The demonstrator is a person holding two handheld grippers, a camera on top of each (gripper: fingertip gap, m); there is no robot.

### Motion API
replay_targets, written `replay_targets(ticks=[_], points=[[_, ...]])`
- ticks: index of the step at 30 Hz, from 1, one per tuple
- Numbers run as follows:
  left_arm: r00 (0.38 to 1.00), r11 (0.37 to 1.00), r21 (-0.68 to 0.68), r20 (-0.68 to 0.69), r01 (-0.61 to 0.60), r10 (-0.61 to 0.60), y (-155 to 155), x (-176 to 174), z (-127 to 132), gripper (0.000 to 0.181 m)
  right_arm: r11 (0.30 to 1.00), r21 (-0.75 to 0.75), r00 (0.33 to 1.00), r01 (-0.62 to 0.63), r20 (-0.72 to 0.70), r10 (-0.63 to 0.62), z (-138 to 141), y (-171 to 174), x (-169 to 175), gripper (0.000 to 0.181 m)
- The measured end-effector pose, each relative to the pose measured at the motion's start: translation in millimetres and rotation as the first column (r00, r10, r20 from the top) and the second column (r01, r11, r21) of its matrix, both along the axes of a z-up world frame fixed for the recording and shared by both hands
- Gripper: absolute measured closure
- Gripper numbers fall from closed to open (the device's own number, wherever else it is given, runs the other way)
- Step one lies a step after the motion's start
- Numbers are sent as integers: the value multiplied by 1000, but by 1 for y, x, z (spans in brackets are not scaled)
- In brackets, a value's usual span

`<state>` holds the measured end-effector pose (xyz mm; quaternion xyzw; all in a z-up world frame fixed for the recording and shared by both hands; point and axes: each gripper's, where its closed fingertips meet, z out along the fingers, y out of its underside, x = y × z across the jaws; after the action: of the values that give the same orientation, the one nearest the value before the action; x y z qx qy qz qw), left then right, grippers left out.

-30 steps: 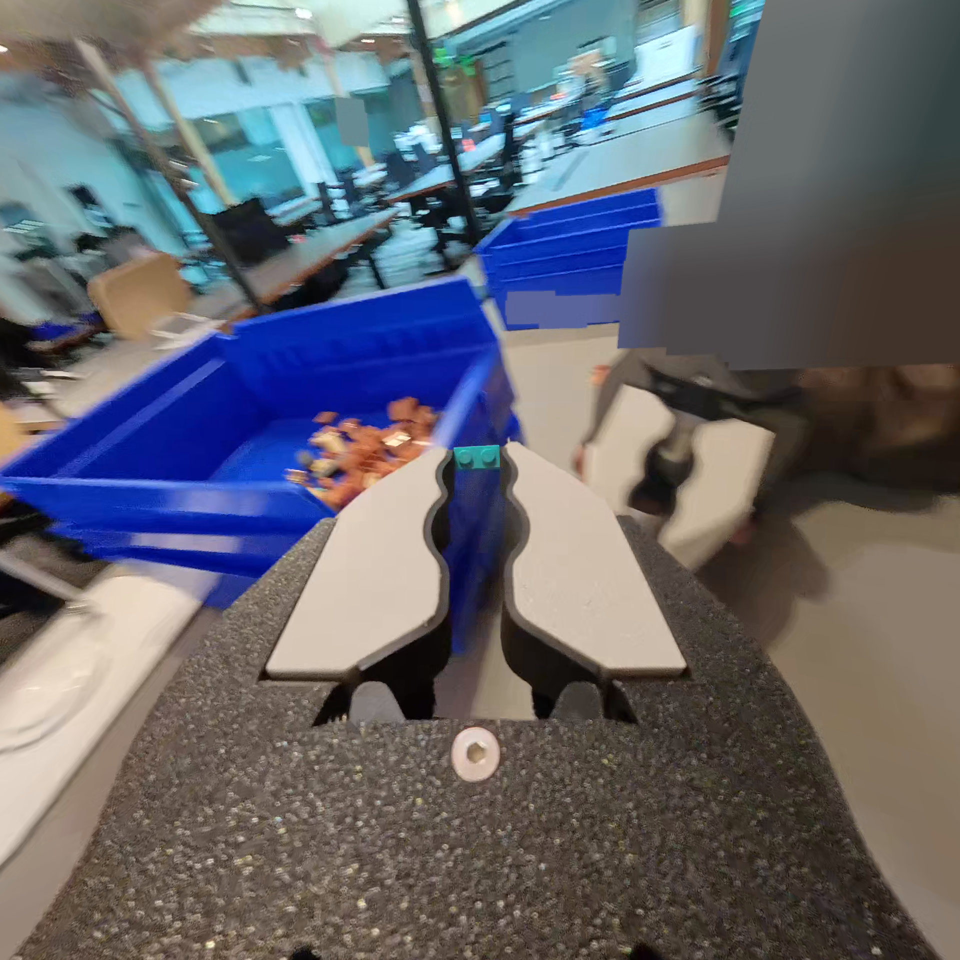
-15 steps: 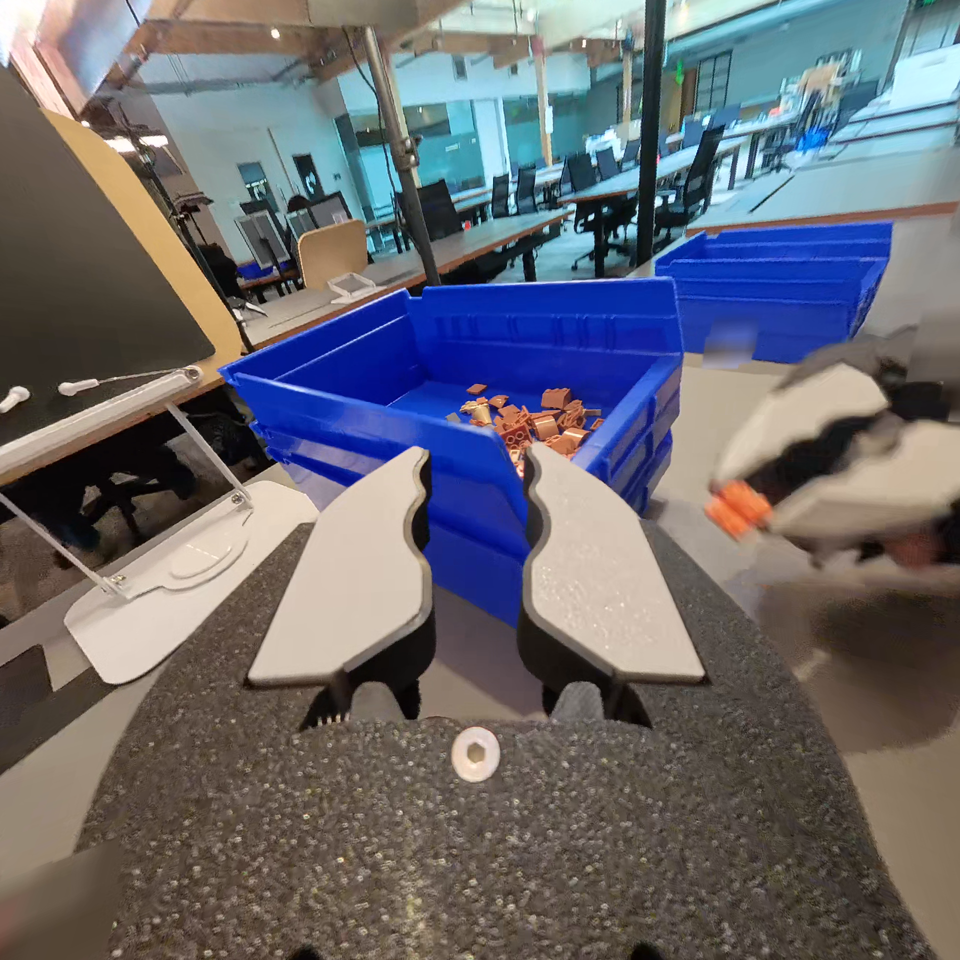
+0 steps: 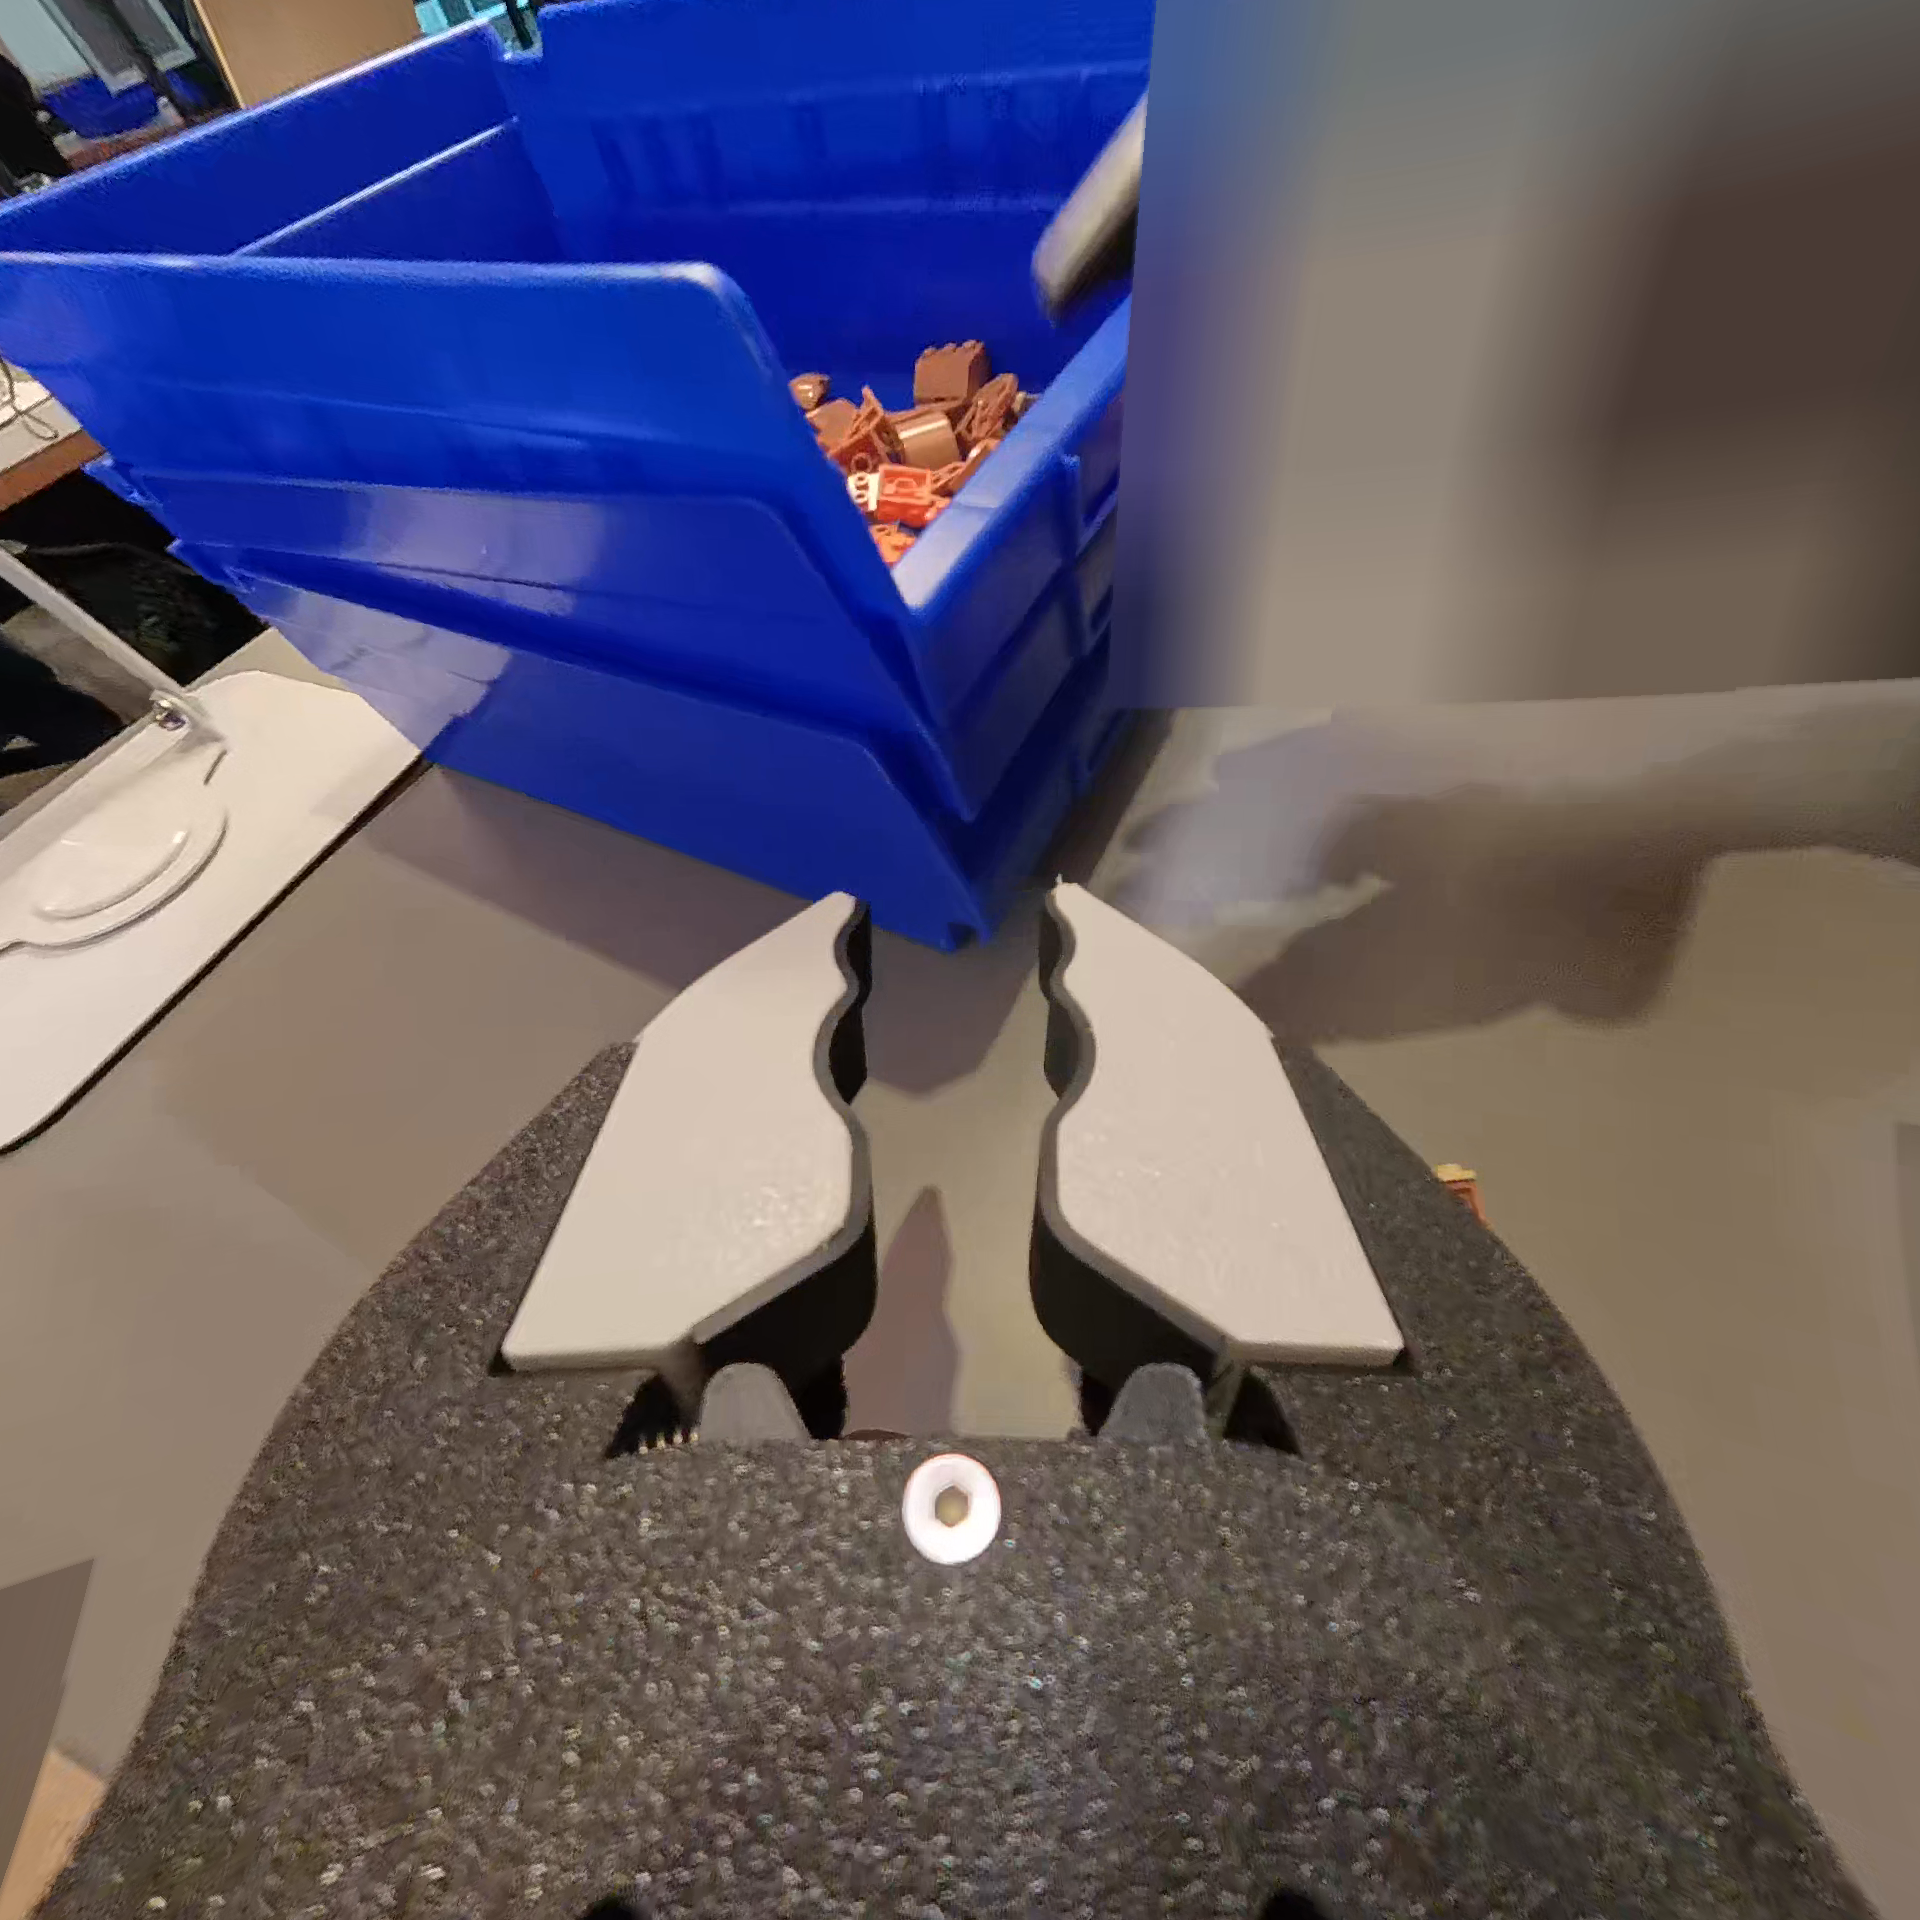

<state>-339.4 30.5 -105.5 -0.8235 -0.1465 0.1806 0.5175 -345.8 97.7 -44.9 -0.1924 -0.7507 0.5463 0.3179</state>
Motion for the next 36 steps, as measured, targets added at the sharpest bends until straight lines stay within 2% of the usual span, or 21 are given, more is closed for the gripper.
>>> replay_targets(ticks=[1,3,6,9,13,16,20,23,26,28,30,33,35,36], points=[[1000,1000,5,3,-13,13,-2,-2,1,150,990,76,993,-119,8,118,-13,-11,17,149],[1000,999,31,11,-23,22,-5,-4,7,151,915,248,947,-319,40,320,-42,-29,49,149],[1000,999,44,4,-25,25,-9,-5,11,151,760,483,890,-434,101,445,-80,-43,67,146],[1000,999,34,-8,-27,27,-10,-6,10,151,608,620,848,-496,196,492,-106,-50,70,143],[1000,999,32,-9,-25,25,-11,-6,9,151,420,688,774,-592,338,536,-130,-51,77,149],[1000,999,32,-1,-22,22,-11,-6,8,151,357,670,728,-651,416,546,-139,-54,79,155],[1000,999,30,2,-20,20,-12,-6,7,151,307,657,704,-688,501,503,-152,-52,79,156],[1000,999,38,5,-19,19,-13,-6,8,151,332,611,688,-719,553,470,-154,-52,83,159],[1000,999,38,7,-19,19,-13,-6,8,151,401,601,720,-692,527,451,-153,-52,78,162],[1000,999,38,9,-17,17,-13,-6,7,151,483,602,770,-635,448,454,-150,-52,69,163],[1000,999,36,17,-7,6,-12,-5,5,151,625,521,813,-581,341,472,-135,-57,61,163],[998,997,61,34,46,-48,-6,1,5,151,841,217,862,-496,241,446,-95,-59,51,163],[994,989,114,49,94,-100,-2,7,9,151,890,-77,864,-450,214,455,-62,-56,49,163],[989,981,152,60,123,-133,0,11,12,151,876,-233,857,-423,210,470,-46,-53,49,163]])
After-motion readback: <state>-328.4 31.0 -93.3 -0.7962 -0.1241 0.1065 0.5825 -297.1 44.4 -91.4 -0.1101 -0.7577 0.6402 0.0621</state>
